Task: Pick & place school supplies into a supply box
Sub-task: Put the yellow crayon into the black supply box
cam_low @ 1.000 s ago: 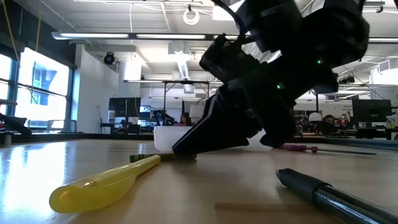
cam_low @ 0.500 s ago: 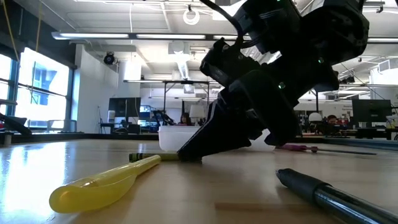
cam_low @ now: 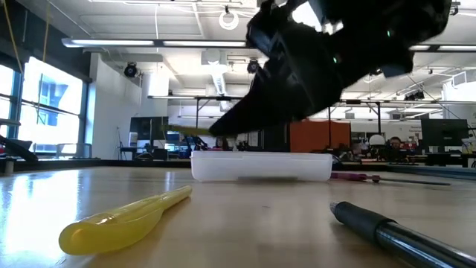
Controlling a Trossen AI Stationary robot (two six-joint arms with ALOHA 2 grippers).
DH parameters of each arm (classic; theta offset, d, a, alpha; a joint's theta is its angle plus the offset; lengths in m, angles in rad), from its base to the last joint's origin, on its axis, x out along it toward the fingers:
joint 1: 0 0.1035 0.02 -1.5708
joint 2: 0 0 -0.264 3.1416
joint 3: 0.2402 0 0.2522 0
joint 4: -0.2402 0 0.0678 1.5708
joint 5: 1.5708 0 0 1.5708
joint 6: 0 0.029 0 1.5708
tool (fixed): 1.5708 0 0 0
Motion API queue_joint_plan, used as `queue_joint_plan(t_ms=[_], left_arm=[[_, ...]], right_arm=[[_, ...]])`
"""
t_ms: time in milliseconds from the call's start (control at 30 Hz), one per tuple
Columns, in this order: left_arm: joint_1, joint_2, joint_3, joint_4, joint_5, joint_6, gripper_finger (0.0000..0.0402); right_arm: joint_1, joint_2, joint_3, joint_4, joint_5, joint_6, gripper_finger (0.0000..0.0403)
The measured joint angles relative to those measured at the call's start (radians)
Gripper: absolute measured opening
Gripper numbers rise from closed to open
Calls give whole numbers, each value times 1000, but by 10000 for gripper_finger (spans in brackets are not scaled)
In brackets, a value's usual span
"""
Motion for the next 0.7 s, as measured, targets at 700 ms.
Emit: queue_joint_plan(t_ms=[700], left_arm=[[0,0,0,10,-1,0,127]], right_arm=[[-111,-79,1,-374,300,3,29]])
